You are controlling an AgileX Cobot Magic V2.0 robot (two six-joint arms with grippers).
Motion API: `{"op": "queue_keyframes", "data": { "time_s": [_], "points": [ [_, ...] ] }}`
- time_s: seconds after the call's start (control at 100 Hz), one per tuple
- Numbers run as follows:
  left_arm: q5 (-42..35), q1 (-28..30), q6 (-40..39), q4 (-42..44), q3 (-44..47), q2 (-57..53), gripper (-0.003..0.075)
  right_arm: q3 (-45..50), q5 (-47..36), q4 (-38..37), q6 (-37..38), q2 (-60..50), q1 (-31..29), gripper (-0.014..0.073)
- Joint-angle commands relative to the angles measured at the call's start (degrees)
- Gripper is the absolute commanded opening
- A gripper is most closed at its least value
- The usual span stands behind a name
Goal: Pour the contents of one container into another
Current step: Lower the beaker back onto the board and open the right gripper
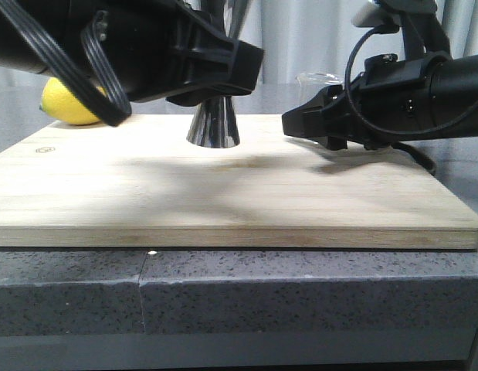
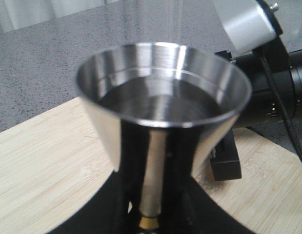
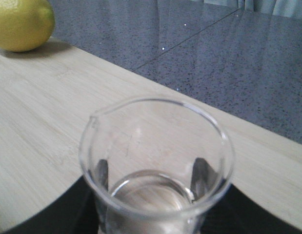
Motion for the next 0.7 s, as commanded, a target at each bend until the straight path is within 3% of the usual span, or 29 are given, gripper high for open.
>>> {"op": "queue_keyframes", "data": {
  "time_s": [0.0, 0.21, 0.44, 0.69],
  "points": [
    [-4.99, 0.05, -0.01, 0.10, -1.59, -2.25, -0.0019, -1.02, -3.37, -0.11, -0.45, -1.78, -0.41, 0.0151],
    [-4.99, 0.05, -0.01, 0.10, -1.59, -2.25, -0.0019, -1.02, -3.37, -0.11, -0.45, -1.78, -0.41, 0.0355],
    [-4.99, 0.05, -0.01, 0.23, -1.59, -2.25, -0.0019, -1.02, -3.15, -0.11, -0.45, -2.03, -0.41, 0.0396],
    [-4.99, 0.05, -0.01, 0.23, -1.59, -2.25, -0.0019, -1.02, -3.83, 1.40, -0.45, -4.92, -0.41, 0.0531]
  ]
}}
